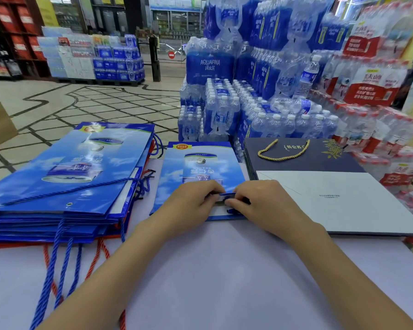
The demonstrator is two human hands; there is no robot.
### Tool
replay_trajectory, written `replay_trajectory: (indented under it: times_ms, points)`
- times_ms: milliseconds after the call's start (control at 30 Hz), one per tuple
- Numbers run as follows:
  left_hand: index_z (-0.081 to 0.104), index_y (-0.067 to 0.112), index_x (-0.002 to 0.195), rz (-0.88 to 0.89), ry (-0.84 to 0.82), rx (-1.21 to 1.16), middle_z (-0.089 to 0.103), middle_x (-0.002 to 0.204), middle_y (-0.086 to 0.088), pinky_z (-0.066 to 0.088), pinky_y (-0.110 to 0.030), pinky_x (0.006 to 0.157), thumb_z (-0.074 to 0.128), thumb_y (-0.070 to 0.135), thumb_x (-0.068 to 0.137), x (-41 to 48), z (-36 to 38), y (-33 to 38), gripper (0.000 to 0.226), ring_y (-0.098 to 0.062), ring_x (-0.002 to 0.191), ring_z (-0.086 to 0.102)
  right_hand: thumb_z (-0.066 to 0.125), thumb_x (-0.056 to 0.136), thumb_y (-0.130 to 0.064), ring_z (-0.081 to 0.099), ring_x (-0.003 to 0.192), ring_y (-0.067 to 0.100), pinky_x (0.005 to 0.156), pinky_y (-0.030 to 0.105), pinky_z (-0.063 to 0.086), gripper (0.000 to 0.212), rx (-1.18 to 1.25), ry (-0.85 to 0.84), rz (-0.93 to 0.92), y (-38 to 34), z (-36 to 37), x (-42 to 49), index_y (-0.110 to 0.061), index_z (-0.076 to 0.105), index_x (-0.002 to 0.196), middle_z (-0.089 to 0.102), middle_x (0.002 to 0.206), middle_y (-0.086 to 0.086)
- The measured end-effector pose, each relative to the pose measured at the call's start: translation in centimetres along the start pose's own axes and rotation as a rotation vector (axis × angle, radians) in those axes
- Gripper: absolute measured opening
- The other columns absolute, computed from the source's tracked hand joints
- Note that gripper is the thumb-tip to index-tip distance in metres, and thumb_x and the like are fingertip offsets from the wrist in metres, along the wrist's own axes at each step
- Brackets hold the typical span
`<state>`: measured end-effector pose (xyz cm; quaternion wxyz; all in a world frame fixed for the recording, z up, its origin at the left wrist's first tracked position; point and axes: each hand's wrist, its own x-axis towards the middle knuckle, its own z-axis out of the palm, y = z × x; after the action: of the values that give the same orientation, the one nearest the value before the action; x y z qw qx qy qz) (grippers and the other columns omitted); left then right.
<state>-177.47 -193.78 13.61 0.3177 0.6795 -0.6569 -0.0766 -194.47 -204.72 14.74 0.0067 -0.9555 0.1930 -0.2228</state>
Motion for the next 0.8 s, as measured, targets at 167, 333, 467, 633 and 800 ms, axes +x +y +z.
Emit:
replay_trajectory:
  times_ms: [167,333,467,633,800]
  points:
    - [0.068,0.026,0.093,-0.067,-0.003,-0.274,0.067,0.094,0.011,0.042,-0.009,0.072,0.068,0.016,0.088,0.0,-0.7,0.8,0.011,0.001,0.088,0.059,0.056,0.088,-0.052,0.053,0.057,0.027,0.056,0.037,0.045,0.049,-0.037,0.023,0.036,0.0,0.0,0.0,-0.016,0.047,0.057,0.057,0.059,0.002]
    - [0.072,0.013,0.093,-0.245,0.029,-0.48,0.068,0.085,0.003,0.051,-0.015,0.07,0.058,0.007,0.094,0.3,-1.0,0.9,0.016,-0.004,0.072,0.061,0.049,0.089,-0.06,0.061,0.073,0.022,0.072,0.038,0.049,0.053,-0.025,-0.147,0.027,0.6,-0.2,-0.2,-0.015,0.06,0.065,0.069,0.079,-0.002]
    - [0.071,0.014,0.092,-0.286,0.118,-0.498,0.068,0.084,-0.004,0.055,-0.023,0.066,0.057,0.008,0.095,0.4,-1.1,0.8,0.015,-0.006,0.065,0.061,0.049,0.085,-0.068,0.059,0.072,0.016,0.07,0.037,0.049,0.055,-0.014,-0.171,0.04,0.1,-0.6,-0.2,-0.019,0.06,0.062,0.067,0.076,-0.004]
    - [0.067,0.016,0.097,-0.245,0.165,-0.558,0.069,0.087,-0.002,0.051,-0.016,0.07,0.065,0.012,0.091,0.4,-2.0,1.5,0.008,-0.004,0.073,0.062,0.062,0.082,-0.064,0.057,0.073,0.01,0.071,0.03,0.049,0.038,0.114,-0.185,0.141,-0.7,-1.3,-0.5,-0.027,0.05,0.078,0.062,0.076,-0.011]
    - [0.067,0.023,0.092,-0.192,0.386,-0.681,0.07,0.088,0.012,0.052,-0.019,0.079,0.065,0.008,0.091,0.5,-3.0,1.5,0.016,-0.005,0.086,0.064,0.048,0.093,-0.059,0.056,0.072,0.012,0.074,0.031,0.046,0.04,0.05,-0.221,0.084,-0.8,-0.5,-0.2,-0.024,0.067,0.088,0.065,0.078,-0.007]
